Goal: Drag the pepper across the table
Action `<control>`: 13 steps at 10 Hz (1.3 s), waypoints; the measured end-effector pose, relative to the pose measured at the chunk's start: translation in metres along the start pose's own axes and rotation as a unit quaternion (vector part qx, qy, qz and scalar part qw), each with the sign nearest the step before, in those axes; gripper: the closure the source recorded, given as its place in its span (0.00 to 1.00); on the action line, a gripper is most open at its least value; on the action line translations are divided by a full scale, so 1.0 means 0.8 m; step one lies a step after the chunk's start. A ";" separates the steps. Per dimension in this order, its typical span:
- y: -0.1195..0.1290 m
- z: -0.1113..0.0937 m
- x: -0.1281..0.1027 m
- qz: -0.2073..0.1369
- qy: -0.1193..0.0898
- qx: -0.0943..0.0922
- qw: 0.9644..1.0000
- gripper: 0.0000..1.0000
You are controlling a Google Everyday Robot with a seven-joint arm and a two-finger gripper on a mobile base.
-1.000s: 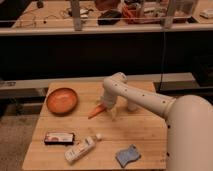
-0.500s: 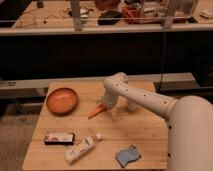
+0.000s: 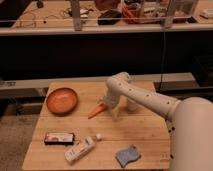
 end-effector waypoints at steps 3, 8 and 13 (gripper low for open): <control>0.003 -0.004 0.001 0.007 0.001 0.000 1.000 0.20; 0.005 -0.006 0.000 0.011 0.001 -0.002 1.000 0.20; 0.009 -0.009 0.000 0.015 0.002 -0.003 1.000 0.20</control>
